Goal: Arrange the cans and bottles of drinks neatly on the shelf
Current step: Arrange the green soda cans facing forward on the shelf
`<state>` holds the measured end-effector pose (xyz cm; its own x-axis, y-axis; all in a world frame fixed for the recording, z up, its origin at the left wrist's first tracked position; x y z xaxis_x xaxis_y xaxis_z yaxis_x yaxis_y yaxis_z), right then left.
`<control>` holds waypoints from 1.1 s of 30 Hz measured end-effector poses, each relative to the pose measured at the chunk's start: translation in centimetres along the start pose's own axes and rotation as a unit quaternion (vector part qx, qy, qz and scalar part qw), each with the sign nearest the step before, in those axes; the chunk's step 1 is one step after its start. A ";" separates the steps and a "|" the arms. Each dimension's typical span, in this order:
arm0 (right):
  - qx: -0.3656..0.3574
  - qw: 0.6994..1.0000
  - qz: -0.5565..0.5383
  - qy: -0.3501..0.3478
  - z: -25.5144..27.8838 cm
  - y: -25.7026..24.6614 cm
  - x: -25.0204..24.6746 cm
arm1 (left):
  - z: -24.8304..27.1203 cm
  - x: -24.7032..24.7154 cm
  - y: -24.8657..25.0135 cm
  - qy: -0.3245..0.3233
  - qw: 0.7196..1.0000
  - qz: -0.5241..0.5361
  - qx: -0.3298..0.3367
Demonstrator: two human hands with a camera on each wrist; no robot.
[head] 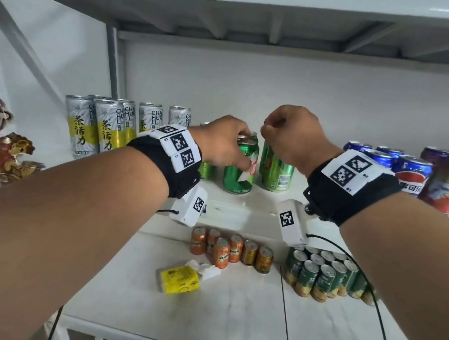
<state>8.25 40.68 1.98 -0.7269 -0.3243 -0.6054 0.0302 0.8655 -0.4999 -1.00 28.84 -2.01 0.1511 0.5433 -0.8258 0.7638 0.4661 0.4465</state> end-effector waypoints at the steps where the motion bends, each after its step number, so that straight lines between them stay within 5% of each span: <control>1: -0.005 0.999 0.032 -0.002 -0.2 0.1 -0.1 | -0.4 0.1 0.0 -0.018 1.000 -0.013 0.000; 11: 0.041 0.979 0.180 -0.087 -0.6 4.2 2.1 | -2.5 0.1 1.4 -0.045 0.994 -0.101 0.016; 21: 0.059 0.988 0.084 -0.115 -0.8 7.3 2.9 | -3.7 0.8 1.2 -0.003 0.990 -0.140 0.015; 28: 0.031 0.995 0.016 -0.094 0.8 7.5 0.6 | -0.9 0.1 5.3 0.085 0.990 -0.095 0.056; 33: 0.072 0.986 -0.133 -0.070 2.8 9.3 -2.7 | 0.2 4.8 7.8 -0.025 0.999 -0.010 0.019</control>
<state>12.37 48.52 -2.75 -0.6206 -0.5906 -0.5158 -0.0444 0.6832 -0.7289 5.86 34.93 -2.53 0.1662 0.4992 -0.8504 0.7904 0.4482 0.4175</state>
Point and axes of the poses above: each hand's wrist, its own z-axis away from the middle knuckle, its own x-axis out of the palm, y = z × x, the point moved 10 cm from there along -z, towards the middle knuckle, and after that the axes turned 2 degrees about z, right-handed, at the moved point
